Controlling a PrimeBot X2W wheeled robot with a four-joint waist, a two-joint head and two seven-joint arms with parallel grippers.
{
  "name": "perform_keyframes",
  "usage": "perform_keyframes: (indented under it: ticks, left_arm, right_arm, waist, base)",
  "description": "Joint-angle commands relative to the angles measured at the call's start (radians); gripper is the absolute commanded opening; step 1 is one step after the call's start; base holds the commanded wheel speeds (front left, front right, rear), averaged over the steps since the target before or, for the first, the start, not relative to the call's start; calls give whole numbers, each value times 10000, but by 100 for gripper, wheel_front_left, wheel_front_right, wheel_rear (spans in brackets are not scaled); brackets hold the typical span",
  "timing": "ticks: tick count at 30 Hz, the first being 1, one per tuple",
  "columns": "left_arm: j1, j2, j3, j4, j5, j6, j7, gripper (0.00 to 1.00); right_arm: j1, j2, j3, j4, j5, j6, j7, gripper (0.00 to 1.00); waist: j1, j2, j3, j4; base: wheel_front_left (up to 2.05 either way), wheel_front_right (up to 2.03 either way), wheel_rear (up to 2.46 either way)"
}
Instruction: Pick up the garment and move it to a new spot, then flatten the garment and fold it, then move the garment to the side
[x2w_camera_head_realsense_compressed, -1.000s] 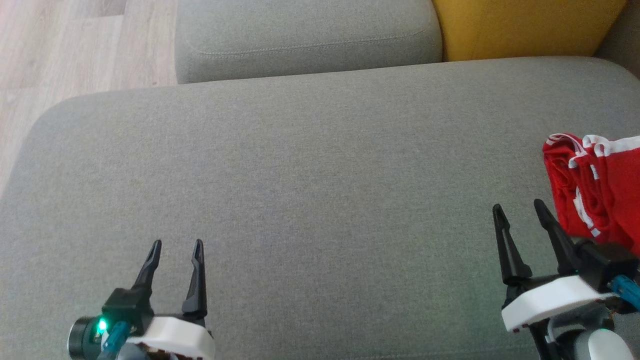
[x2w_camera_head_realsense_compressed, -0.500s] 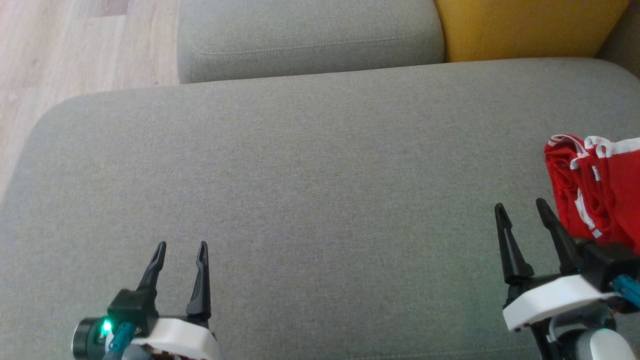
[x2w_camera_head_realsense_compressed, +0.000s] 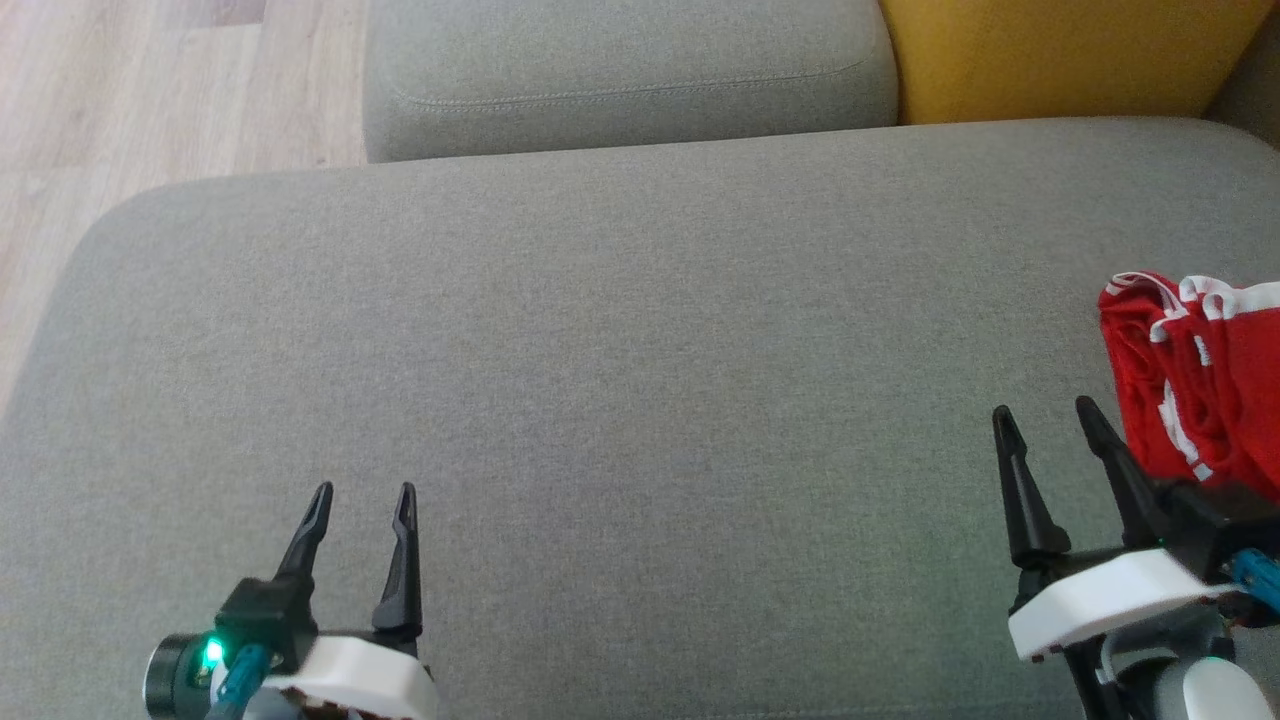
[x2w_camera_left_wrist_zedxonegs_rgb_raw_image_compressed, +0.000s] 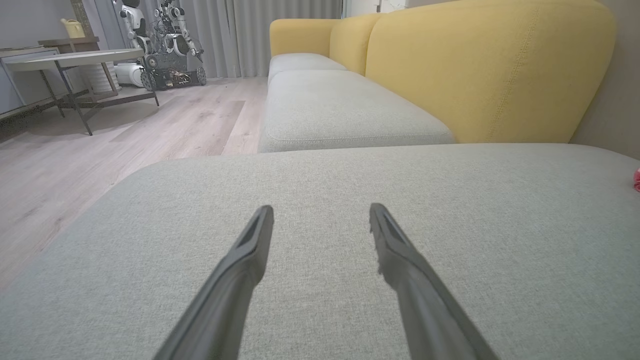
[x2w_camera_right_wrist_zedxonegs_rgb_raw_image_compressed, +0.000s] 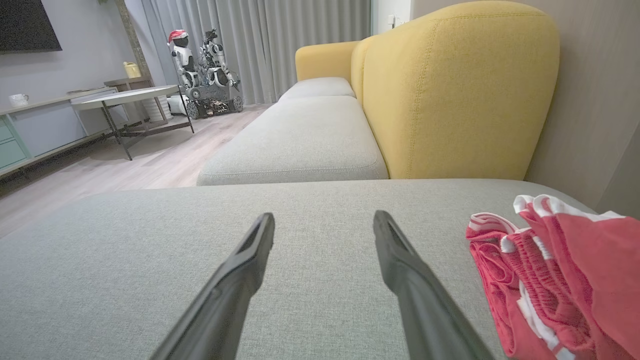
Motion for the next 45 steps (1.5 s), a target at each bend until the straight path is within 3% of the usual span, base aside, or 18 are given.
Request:
perform_keyframes:
  ticks: [1, 4, 5, 9, 45]
  left_arm:
    - [-519, 164, 306, -295, -44, 18, -130, 100]
    - [-559, 169, 275, -322, -41, -16, -139, 100]
    - [-11, 1, -28, -5, -1, -7, -2, 0]
    - [151, -137, -37, 493, -78, -18, 23, 0]
    - [-499, -361, 957, 884, -4232, -954, 845, 0]
  right_arm:
    - [-135, -12, 179, -488, -71, -9, 43, 100]
    - [-120, -11, 154, -507, -60, -9, 55, 100]
    - [3, 12, -48, -72, 1, 0, 12, 0]
    - [42, 19, -1, 528, 87, 0, -10, 0]
    - [-556, -51, -159, 1328, 4436, -3, -27, 0]
  waist:
    - [1, 0, 21, 35]
    - [1, 0, 48, 82]
    - [1, 0, 44, 80]
    - [1, 0, 49, 87]
    - [1, 0, 45, 97]
  base:
    - [0, 0, 0]
    - [0, 0, 0]
    - [0, 0, 0]
    - [0, 0, 0]
    - [0, 0, 0]
